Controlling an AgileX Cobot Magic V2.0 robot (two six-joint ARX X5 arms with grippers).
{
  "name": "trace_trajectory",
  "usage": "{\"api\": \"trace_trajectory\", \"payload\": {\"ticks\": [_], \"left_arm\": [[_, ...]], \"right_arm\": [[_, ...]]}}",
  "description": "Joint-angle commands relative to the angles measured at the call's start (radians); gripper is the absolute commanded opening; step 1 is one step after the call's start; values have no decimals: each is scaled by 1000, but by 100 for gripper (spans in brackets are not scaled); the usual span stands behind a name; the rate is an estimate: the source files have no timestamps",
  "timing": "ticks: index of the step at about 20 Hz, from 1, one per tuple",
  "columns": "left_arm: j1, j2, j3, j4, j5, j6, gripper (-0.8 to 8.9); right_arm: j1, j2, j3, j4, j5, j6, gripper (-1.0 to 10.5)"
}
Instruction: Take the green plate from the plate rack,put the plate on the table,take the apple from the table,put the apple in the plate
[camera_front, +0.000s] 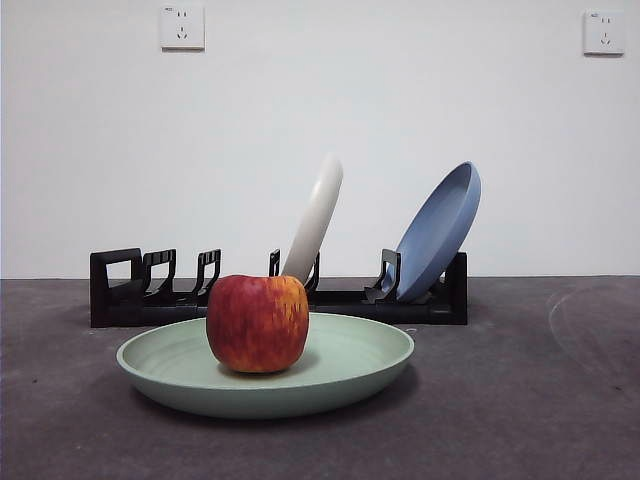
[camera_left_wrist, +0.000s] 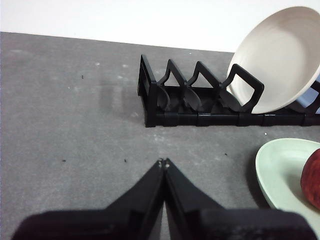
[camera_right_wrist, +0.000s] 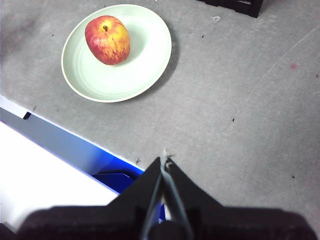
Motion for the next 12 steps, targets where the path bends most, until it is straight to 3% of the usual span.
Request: {"api": "trace_trajectory", "payload": {"ticks": [1, 7, 9, 12], "left_arm": [[2, 9, -7, 8, -3, 11, -3], [2, 35, -7, 8, -3, 11, -3], [2, 39, -7, 8, -3, 11, -3], [2, 44, -7, 8, -3, 11, -3]], "right_arm": [[1, 0, -8, 3, 1, 11, 1], [0, -1, -8, 5, 37, -23, 1], [-5, -2, -9, 37, 109, -43, 1], [-51, -2, -26, 236, 242, -129, 1]]}}
